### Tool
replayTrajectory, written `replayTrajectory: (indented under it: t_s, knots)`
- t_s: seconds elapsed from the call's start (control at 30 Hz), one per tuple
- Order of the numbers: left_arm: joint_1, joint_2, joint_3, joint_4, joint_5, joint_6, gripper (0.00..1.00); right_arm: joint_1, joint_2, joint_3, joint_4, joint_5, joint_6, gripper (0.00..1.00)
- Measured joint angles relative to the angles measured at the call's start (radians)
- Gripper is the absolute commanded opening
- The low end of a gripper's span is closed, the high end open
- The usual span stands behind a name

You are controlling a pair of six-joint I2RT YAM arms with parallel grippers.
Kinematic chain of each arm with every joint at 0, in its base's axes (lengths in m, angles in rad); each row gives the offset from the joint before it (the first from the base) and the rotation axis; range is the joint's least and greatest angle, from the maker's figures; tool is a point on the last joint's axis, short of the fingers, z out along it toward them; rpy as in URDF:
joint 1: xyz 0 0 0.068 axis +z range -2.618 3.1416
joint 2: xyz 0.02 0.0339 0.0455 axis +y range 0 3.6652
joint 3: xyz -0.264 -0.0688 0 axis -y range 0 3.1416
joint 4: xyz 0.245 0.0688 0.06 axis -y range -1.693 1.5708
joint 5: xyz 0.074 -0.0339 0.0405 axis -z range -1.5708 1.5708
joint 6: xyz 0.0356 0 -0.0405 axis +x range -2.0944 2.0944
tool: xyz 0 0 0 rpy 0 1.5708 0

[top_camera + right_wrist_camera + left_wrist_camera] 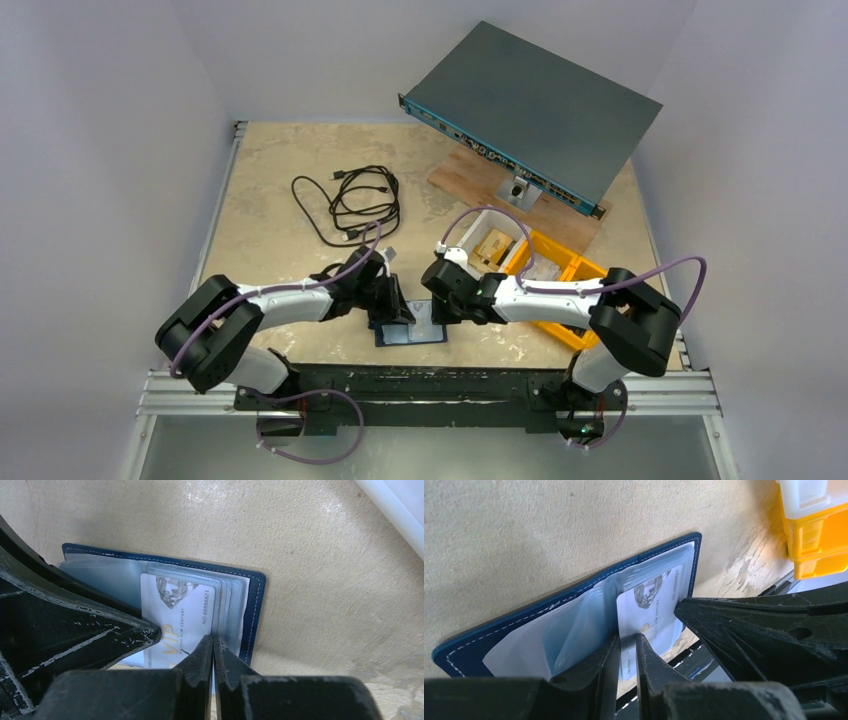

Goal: Take the credit cards out of the card holder
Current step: Remove the credit card from the card holder.

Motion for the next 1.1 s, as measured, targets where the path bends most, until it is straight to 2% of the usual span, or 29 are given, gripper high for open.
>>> replayTrajectory:
  t_s: [0.2, 0.37, 0.83, 1.1]
  knots:
    - [0.016, -0.034, -0.029, 0.008, 0.003, 0.000, 0.12, 0.001, 0.008, -0.002, 0.023, -0.006, 0.013, 0.00]
    - [0.032, -0.057, -0.060, 0.034, 0.016, 0.000, 0.18, 0.002, 0.014, -0.007, 0.050, -0.009, 0.024, 0.00]
    - [0.092, -0.118, -0.180, 0.161, 0.082, -0.045, 0.17, 0.001, 0.025, -0.033, 0.135, -0.028, 0.064, 0.00]
    - [0.129, -0.116, -0.255, 0.292, 0.132, -0.097, 0.10, 0.001, 0.025, -0.043, 0.154, -0.028, 0.083, 0.00]
